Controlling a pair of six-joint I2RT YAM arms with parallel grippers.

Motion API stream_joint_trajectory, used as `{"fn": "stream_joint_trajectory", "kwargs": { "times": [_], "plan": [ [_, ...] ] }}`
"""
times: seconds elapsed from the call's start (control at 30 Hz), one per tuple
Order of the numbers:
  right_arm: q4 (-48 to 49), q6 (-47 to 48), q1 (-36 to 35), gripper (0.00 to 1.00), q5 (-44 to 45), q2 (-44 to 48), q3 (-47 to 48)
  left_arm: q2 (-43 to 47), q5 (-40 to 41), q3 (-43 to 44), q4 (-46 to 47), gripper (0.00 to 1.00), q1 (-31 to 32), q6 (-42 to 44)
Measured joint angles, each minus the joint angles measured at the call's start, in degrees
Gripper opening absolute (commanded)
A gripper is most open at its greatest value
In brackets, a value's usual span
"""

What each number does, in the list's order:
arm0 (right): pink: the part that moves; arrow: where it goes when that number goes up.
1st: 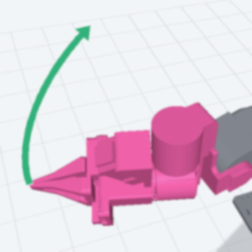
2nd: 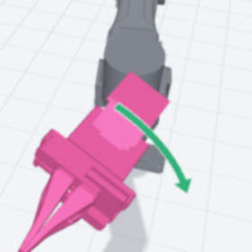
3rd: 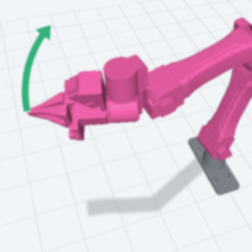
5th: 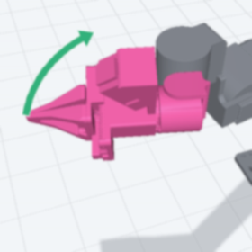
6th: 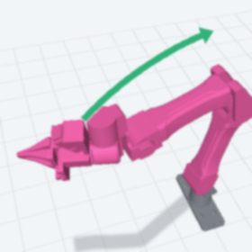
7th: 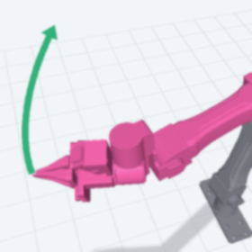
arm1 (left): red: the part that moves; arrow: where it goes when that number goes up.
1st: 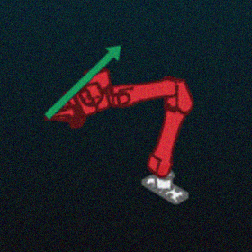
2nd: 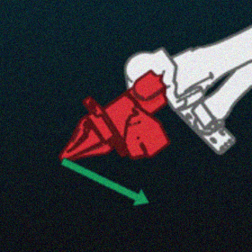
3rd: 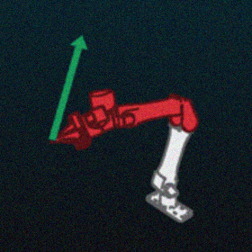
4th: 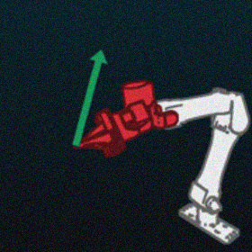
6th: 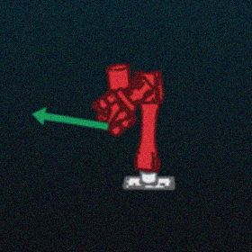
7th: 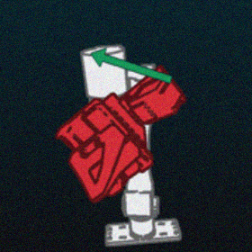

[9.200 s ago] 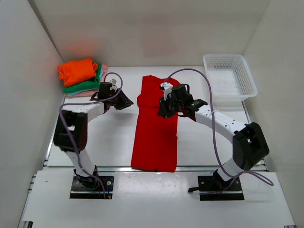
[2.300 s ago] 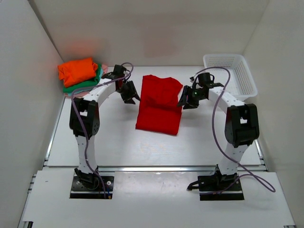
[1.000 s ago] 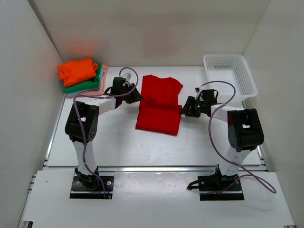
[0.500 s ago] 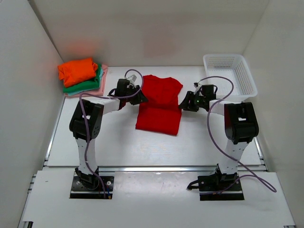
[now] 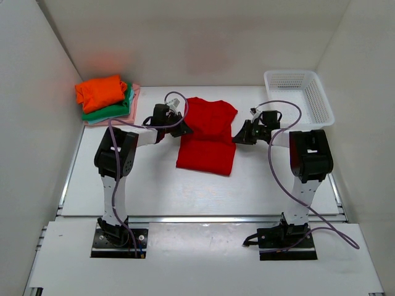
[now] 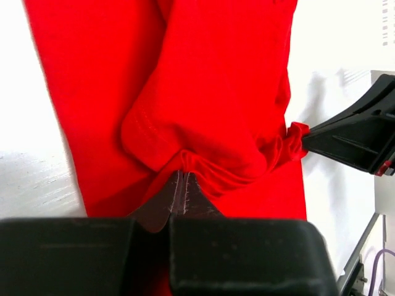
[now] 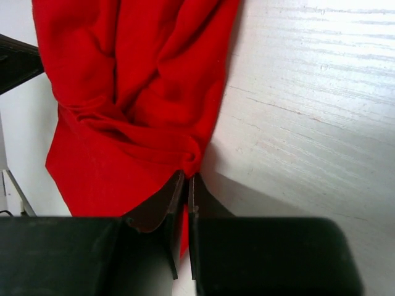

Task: Fold and stack the t-shirts
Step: Fold the folded rectangular tshirt in 1/3 of the way

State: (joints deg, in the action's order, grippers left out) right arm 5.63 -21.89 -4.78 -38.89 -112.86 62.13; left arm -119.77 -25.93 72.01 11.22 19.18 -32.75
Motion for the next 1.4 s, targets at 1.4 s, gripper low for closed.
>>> {"fn": "stream_joint_trajectory", "kwargs": {
  "times": [1.4],
  "plan": [
    [-0.48, 1.2, -1.92, 0.13, -0.48, 2.8, 7.3, 5.79, -3.1, -0.44, 0.68, 0.08, -5.42, -0.35]
  ]
}}
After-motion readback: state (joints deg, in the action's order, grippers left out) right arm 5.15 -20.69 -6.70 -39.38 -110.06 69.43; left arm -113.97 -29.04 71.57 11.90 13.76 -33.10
